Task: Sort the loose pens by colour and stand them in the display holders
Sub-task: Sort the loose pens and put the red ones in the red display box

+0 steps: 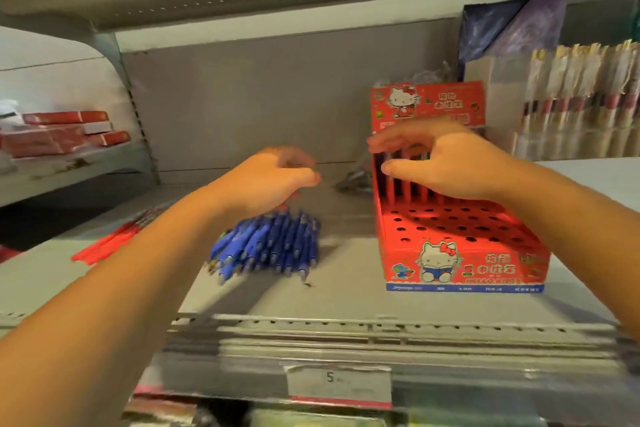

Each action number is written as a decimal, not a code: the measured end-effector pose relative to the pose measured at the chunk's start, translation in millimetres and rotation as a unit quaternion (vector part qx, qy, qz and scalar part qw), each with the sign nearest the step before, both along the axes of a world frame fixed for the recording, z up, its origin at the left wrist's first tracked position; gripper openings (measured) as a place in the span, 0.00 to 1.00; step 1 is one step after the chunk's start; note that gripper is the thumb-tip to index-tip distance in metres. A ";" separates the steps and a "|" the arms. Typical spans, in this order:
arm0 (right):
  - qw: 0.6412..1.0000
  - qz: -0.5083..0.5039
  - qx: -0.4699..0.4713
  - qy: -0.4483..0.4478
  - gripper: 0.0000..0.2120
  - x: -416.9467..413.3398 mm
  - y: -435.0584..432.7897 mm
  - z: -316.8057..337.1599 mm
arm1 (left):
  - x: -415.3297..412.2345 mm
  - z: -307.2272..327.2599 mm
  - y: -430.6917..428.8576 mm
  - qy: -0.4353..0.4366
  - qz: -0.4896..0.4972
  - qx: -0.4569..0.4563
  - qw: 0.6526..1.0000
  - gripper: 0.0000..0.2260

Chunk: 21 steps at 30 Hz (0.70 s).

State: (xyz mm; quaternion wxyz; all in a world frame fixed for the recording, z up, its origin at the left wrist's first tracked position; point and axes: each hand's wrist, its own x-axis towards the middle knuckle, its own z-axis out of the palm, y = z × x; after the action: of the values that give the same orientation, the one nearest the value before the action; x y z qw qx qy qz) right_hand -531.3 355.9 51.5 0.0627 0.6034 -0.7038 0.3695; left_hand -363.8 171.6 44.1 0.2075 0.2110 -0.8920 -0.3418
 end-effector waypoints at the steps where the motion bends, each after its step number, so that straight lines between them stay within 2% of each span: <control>1: 1.000 0.000 -0.001 -0.006 0.14 6.0 -5.1 -0.1 | 15.8 -0.6 -11.4 -0.002 0.007 -0.007 1.000 0.08; 6: 1.000 0.010 0.016 -0.023 0.14 53.9 -57.1 -0.8 | 87.7 -7.6 -66.7 -0.008 0.057 -0.023 0.998 0.12; 12: 0.993 0.011 0.115 -0.017 0.16 127.3 -152.2 -8.5 | 159.8 -7.6 -147.3 -0.041 0.089 -0.070 0.993 0.09; 14: 0.989 0.011 0.145 -0.020 0.17 147.7 -182.4 -11.6 | 174.4 -8.4 -175.4 -0.048 0.107 -0.082 0.990 0.12; 18: 0.983 0.000 0.186 -0.009 0.20 181.1 -238.6 -18.4 | 191.6 -15.4 -226.0 -0.102 0.110 -0.078 0.986 0.05; 21: 0.978 -0.022 0.208 -0.001 0.20 198.8 -276.2 -21.5 | 192.7 -25.2 -254.3 -0.139 0.120 -0.055 0.981 0.09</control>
State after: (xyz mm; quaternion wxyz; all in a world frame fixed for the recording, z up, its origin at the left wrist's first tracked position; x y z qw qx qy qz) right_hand -332.6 79.7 30.1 -0.0563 0.5872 -0.7785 0.2142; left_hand -171.1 -82.7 18.9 0.1317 0.3501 -0.8978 -0.2324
